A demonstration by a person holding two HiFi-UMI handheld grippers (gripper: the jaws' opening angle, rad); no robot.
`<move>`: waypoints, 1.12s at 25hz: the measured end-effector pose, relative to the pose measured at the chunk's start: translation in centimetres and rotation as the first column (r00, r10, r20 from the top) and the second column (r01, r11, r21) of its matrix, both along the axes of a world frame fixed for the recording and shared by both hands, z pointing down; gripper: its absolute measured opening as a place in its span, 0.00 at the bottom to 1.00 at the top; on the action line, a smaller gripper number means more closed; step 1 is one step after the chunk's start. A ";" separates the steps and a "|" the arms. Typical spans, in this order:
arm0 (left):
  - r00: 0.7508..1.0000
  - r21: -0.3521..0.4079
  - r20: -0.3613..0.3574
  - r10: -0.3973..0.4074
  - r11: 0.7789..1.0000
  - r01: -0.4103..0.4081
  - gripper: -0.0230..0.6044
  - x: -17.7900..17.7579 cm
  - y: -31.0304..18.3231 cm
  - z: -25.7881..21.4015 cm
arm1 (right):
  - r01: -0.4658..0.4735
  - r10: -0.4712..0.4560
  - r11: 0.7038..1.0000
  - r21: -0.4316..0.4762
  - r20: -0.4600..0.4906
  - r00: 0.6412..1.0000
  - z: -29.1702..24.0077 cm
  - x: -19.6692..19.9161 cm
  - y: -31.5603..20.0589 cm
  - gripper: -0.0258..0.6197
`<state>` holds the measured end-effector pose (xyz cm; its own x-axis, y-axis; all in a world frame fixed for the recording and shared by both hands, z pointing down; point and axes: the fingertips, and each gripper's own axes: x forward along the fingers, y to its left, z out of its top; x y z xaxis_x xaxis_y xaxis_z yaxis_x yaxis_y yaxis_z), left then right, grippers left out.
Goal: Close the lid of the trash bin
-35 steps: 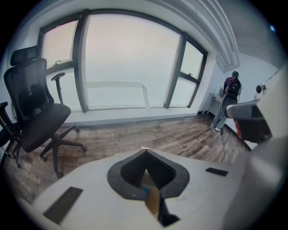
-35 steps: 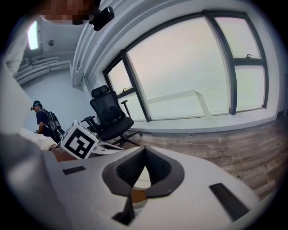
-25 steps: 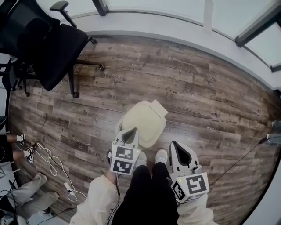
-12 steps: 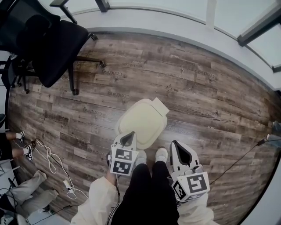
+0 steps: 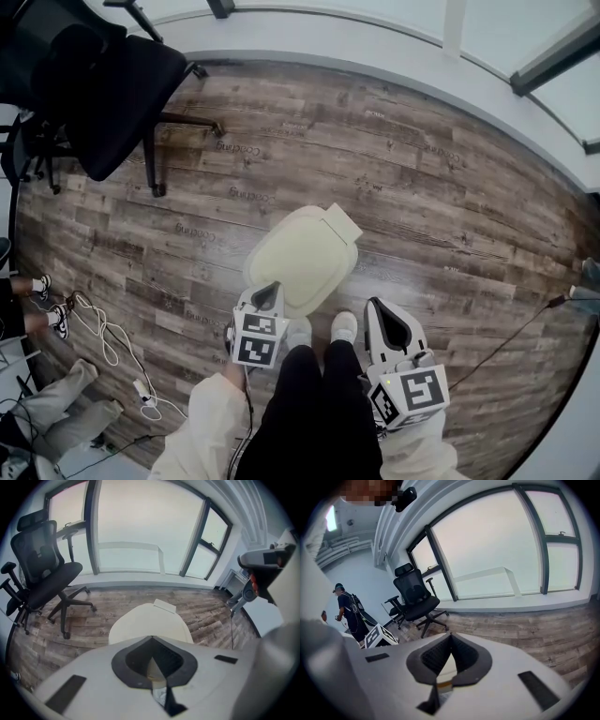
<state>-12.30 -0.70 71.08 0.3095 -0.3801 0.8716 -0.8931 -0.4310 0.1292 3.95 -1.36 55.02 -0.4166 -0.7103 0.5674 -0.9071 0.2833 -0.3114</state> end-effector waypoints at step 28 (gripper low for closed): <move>0.997 -0.096 0.011 -0.077 0.992 0.077 0.05 -1.8 0.9 5.6 | 0.032 -0.032 0.997 -0.073 -0.002 0.999 3.7 -1.9 -0.3 0.08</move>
